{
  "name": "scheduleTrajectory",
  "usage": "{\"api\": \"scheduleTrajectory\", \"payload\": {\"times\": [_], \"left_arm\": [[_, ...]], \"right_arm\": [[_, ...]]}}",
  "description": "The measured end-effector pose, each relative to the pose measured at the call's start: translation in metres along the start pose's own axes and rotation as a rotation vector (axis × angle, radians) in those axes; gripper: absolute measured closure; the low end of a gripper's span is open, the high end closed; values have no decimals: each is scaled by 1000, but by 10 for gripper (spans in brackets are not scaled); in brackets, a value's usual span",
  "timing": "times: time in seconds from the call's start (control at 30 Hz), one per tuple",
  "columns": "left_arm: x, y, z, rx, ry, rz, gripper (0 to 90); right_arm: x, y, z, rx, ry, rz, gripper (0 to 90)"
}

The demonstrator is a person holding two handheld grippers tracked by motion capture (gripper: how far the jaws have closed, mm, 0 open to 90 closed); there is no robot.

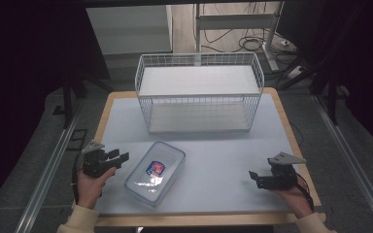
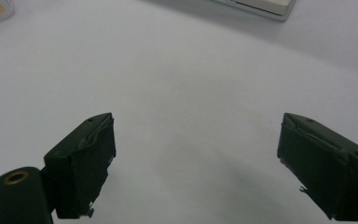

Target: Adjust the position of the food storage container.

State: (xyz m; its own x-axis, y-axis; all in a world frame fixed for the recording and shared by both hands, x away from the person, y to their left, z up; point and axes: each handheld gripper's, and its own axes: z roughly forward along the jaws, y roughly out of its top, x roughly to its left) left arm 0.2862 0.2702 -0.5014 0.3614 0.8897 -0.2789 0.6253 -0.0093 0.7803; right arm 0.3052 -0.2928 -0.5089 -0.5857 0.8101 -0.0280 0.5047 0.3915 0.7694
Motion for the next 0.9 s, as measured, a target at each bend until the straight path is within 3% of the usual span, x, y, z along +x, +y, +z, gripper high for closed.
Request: {"api": "scheduleTrajectory", "payload": {"times": [0.27,0.43,0.67,0.9], "left_arm": [[-9,4,-3,16,-83,22,813],[-30,10,-7,12,-139,66,851],[-68,12,-11,43,-242,116,881],[-100,-3,-15,109,-305,174,892]], "right_arm": [[1,-1,1,11,-8,-12,116],[0,-1,1,12,-9,-15,116],[1,0,2,9,-10,-17,116],[2,-2,3,19,-12,-21,116]]}}
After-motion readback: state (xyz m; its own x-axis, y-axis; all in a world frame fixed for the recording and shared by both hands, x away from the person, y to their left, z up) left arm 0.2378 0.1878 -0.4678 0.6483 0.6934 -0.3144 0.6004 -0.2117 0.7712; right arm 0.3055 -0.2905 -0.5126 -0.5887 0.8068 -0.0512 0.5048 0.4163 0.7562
